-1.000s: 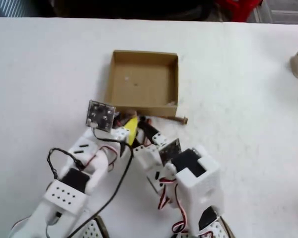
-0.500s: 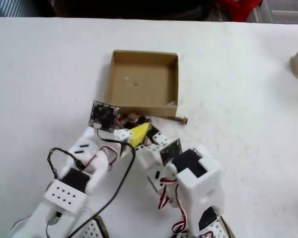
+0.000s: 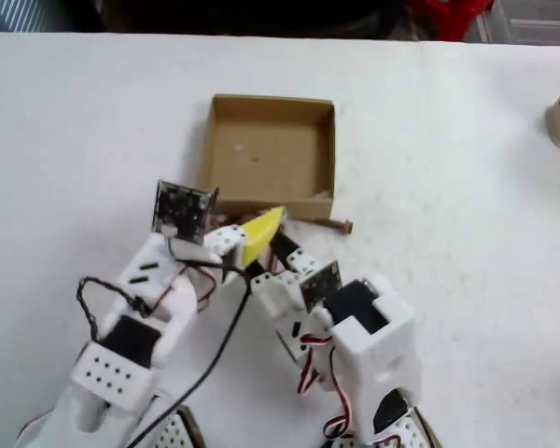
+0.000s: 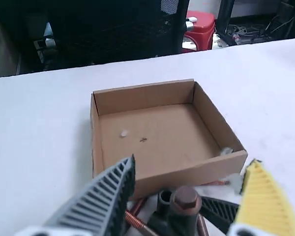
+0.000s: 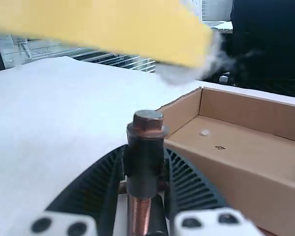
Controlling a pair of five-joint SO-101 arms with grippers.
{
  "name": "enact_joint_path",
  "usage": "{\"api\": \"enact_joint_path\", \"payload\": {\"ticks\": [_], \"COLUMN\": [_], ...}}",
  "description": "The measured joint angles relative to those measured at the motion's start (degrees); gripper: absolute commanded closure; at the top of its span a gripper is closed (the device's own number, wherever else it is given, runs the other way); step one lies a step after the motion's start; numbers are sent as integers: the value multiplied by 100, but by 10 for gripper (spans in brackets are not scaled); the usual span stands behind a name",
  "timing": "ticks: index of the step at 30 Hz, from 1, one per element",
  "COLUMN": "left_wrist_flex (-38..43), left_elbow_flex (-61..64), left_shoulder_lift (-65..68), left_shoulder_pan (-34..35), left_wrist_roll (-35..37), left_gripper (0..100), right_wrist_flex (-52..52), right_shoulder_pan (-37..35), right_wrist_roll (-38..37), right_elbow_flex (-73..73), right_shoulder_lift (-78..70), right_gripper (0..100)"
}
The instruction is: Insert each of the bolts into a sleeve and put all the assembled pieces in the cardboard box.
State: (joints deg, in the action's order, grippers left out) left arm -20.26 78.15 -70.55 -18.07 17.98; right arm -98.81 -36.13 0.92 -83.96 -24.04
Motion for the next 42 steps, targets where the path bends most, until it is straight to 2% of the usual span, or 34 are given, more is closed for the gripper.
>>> {"api": "enact_joint_path", "payload": {"ticks": [6,11,14,19,26,29,33,36,42], "left_wrist_flex": [-1873,-2655,-2743,-2743,-3543,-3736,-3736,-3727,-3719], "left_elbow_flex": [387,1002,1495,1890,1890,1890,1890,1890,1890], "left_shoulder_lift": [-1538,-2681,-3226,-3341,-3341,-3341,-3341,-3341,-3341], "left_shoulder_pan": [308,941,1301,1538,1758,1890,1943,1943,2110], "left_wrist_roll": [-844,-985,-985,-1222,-1644,-1793,-1846,-1846,-1846], "left_gripper": [638,636,635,638,655,760,988,928,920], "right_wrist_flex": [0,0,0,0,0,132,334,352,1240], "right_shoulder_pan": [70,88,123,167,325,360,440,642,1055], "right_wrist_roll": [0,0,0,-105,-1327,-1626,-1697,-1714,-1714], "right_elbow_flex": [0,0,0,-167,-800,-897,-967,-985,-993], "right_shoulder_lift": [0,0,0,123,870,1152,1495,1767,2716], "right_gripper": [982,982,982,981,981,981,981,981,982]}}
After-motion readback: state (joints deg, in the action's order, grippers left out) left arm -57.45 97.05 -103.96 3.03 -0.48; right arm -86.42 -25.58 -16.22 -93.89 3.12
